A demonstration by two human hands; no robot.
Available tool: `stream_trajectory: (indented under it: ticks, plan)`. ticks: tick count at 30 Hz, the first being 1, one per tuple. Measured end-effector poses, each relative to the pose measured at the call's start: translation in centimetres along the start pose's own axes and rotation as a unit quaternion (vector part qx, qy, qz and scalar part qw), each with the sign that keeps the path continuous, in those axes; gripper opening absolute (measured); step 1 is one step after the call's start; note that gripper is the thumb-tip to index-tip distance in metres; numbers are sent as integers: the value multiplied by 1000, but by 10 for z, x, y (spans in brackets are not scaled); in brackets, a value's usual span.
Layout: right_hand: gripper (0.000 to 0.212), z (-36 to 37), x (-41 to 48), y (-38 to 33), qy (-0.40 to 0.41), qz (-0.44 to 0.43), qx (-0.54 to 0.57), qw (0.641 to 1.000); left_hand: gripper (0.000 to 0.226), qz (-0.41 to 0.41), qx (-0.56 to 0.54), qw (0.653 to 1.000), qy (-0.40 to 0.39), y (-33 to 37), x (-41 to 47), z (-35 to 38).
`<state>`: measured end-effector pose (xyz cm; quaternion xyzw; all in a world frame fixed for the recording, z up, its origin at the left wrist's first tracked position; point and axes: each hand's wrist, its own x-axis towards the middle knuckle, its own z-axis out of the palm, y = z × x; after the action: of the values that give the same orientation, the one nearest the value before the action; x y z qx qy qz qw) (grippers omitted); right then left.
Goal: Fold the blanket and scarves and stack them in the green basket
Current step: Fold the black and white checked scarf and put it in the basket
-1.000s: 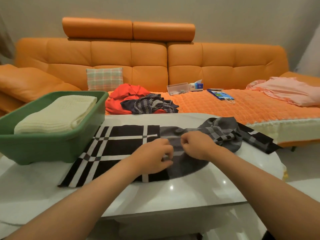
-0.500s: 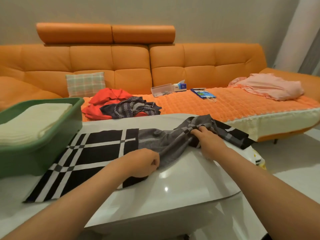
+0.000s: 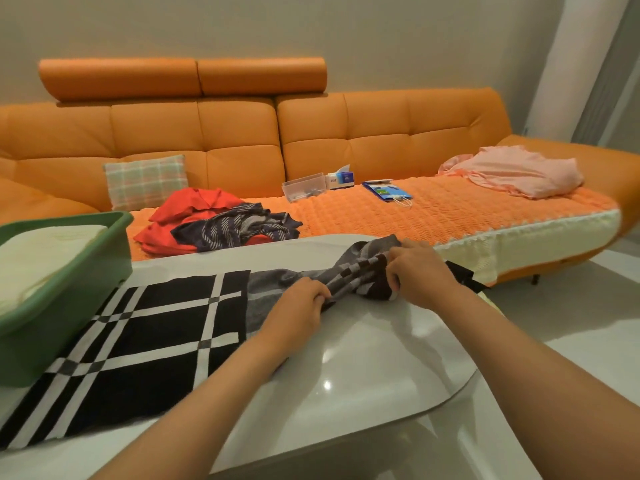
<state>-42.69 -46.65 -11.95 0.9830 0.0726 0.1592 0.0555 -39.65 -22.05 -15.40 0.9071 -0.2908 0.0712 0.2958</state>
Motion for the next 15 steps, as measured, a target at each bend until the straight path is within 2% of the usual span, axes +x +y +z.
stream_trajectory:
  ticks: [1,3,6,8,10,12,13,15]
  plan:
    - [36,-3,-4,3,-37,11,-17,999,20,-4,-54,998,-11,1,-2,-7]
    - [28,-5,-8,4,-86,45,1,995,19,5,-98,989,-111,12,-9,-21]
    - [12,-8,-7,1,-50,59,87,993,17,45,-6,948,-316,34,-18,-23]
    - [30,-8,-7,-5,-89,45,89,991,17,50,34,928,-368,43,-17,-21]
    - [44,-5,-4,-9,-102,34,76,991,17,42,28,926,-373,46,-12,-23]
    - [42,-5,-1,-13,-58,44,111,991,16,32,14,931,-364,47,-9,-25]
    - [44,-6,0,-13,-23,48,135,989,15,28,11,940,-339,46,-7,-24]
    - [43,-16,2,-12,43,43,169,984,14,33,5,977,-209,43,-5,-21]
